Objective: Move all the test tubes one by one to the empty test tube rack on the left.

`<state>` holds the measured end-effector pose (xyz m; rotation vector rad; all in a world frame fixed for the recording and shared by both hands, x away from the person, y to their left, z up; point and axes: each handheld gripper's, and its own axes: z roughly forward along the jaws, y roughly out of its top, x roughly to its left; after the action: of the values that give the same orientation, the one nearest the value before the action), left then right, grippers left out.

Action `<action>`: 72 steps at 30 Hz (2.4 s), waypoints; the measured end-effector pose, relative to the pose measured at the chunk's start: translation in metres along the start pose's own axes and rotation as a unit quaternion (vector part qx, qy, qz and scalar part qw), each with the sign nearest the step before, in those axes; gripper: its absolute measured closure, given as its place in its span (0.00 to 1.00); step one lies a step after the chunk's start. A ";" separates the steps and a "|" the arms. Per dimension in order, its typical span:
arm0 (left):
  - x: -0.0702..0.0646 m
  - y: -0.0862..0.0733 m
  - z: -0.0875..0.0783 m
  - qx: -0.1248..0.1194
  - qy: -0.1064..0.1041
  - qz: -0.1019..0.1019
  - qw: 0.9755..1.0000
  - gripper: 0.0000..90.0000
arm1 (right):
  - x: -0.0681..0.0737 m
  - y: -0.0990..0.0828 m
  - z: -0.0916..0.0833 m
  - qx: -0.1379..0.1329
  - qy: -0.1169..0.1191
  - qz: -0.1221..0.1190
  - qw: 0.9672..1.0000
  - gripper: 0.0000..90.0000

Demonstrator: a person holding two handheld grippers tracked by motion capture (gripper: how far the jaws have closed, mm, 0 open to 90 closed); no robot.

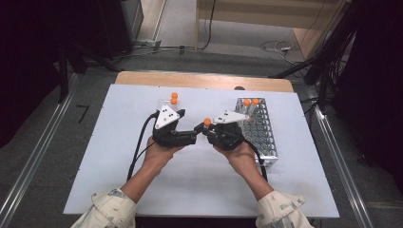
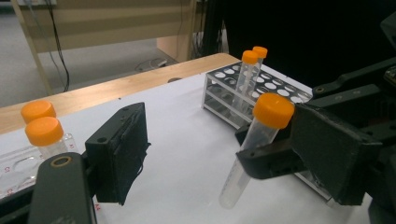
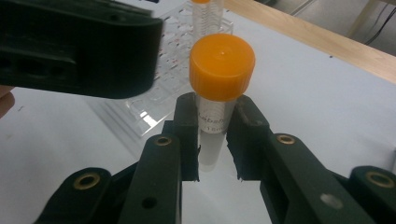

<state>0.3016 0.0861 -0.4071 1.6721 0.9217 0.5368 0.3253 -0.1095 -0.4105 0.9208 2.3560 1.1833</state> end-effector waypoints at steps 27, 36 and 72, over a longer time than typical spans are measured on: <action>-0.009 -0.010 0.006 0.010 -0.044 0.031 0.998 0.76 | 0.014 -0.002 0.009 0.009 0.024 -0.007 1.000 0.80; -0.007 -0.008 0.004 0.003 -0.041 0.027 0.999 0.77 | 0.014 -0.002 0.009 0.000 0.031 -0.010 0.999 0.71; 0.066 0.013 -0.014 -0.055 0.095 -0.040 0.993 0.77 | 0.003 -0.011 0.010 -0.004 0.008 0.007 1.000 0.36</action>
<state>0.3337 0.1458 -0.3976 1.4963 1.0723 0.6903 0.3242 -0.1061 -0.4253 0.9305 2.3588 1.2101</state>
